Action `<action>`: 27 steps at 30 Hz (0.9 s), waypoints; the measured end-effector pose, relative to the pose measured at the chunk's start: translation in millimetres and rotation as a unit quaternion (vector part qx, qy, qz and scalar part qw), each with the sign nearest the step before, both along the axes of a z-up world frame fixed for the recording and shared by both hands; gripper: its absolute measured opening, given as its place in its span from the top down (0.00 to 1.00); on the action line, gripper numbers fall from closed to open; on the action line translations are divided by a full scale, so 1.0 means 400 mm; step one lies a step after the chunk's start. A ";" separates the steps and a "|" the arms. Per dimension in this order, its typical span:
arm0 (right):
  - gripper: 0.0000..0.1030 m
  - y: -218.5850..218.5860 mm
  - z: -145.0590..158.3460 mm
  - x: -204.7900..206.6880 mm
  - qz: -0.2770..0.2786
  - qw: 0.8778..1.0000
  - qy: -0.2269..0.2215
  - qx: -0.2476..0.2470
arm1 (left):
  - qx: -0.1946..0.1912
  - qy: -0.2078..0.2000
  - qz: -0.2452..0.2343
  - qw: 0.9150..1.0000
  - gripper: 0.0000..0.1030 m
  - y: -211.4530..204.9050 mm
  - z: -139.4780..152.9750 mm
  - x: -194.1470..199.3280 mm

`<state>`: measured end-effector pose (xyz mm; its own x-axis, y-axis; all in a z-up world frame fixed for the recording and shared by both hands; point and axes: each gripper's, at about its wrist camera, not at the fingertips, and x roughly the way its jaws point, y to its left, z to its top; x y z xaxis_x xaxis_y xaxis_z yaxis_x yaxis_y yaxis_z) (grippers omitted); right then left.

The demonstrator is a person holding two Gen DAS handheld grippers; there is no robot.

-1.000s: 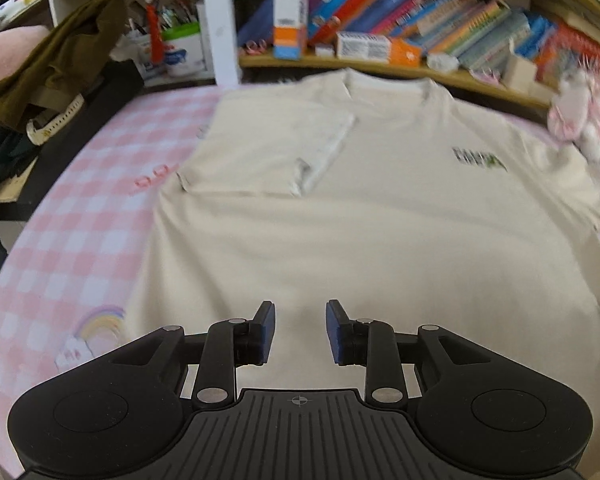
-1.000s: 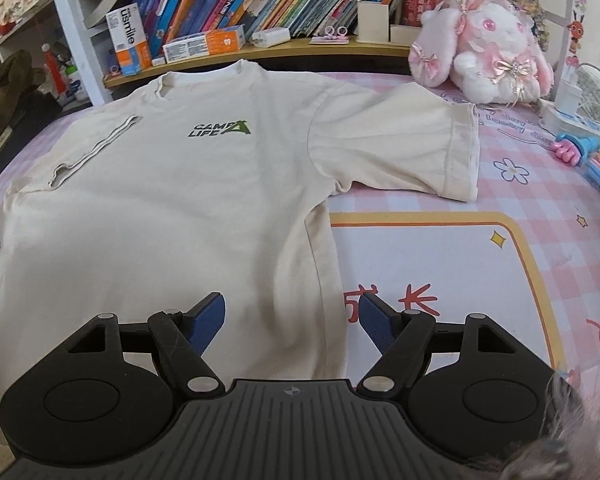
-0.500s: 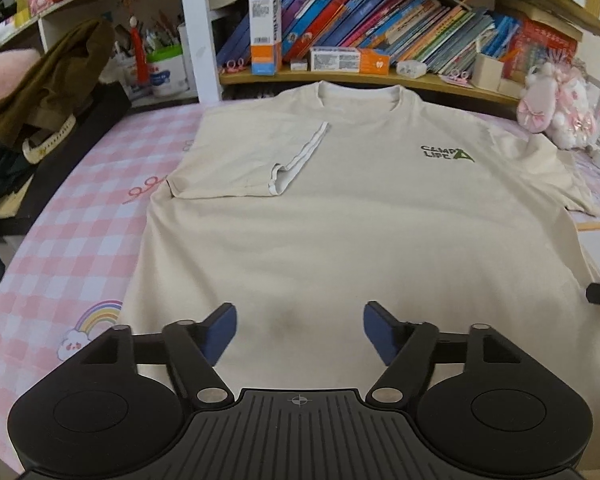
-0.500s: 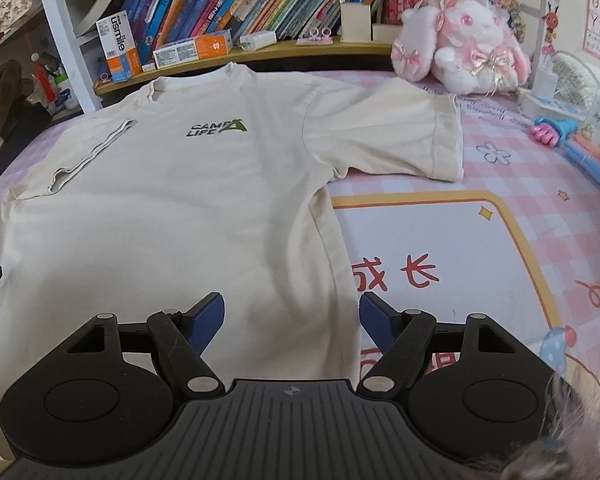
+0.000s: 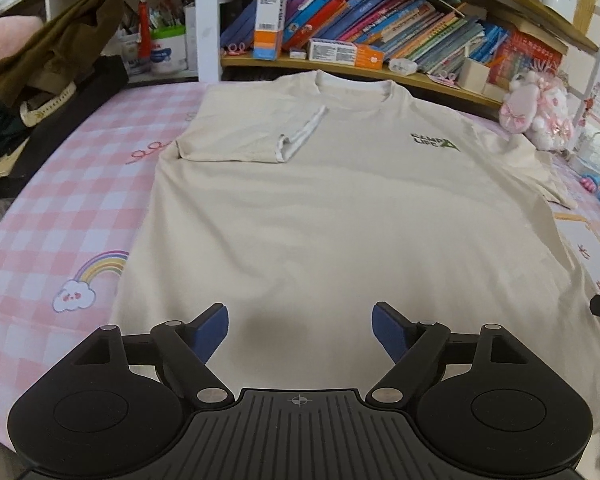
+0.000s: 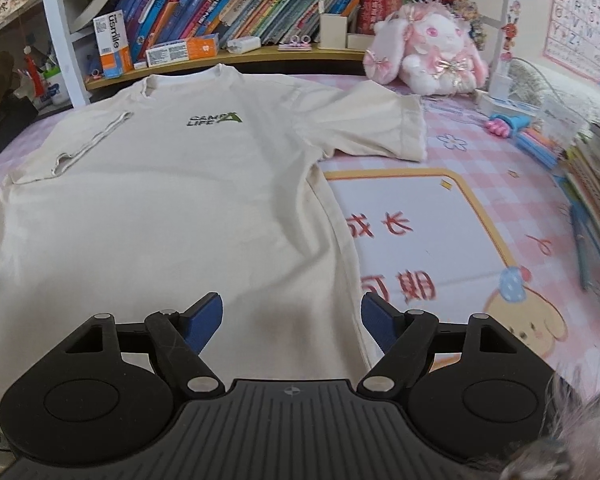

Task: Fold clothes
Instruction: 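Move the open right gripper to the unfolded sleeve and side edge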

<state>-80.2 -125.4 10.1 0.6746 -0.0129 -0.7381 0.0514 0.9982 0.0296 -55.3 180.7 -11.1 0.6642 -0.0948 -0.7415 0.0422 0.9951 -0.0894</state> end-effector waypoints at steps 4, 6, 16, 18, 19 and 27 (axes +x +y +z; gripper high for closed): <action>0.27 -0.002 0.006 -0.019 -0.011 1.000 -0.001 -0.002 | 0.001 -0.004 -0.005 1.000 0.16 -0.002 -0.001 -0.002; 0.27 -0.005 0.009 -0.023 -0.014 1.000 -0.003 -0.002 | 0.000 -0.005 -0.002 1.000 0.16 -0.003 0.001 0.003; 0.28 -0.096 0.012 0.028 -0.020 0.999 -0.020 0.023 | 0.010 -0.003 0.030 0.999 0.14 -0.075 0.007 0.040; 0.29 -0.130 0.003 0.054 -0.016 0.999 -0.019 0.033 | 0.018 -0.002 0.039 0.999 0.13 -0.106 0.010 0.051; 0.29 -0.147 -0.002 0.068 -0.012 0.999 -0.018 0.037 | 0.022 0.002 0.045 0.999 0.13 -0.125 0.010 0.059; 0.34 -0.323 -0.019 0.227 0.014 0.994 -0.002 0.111 | 0.044 0.024 0.067 0.997 0.12 -0.297 0.002 0.095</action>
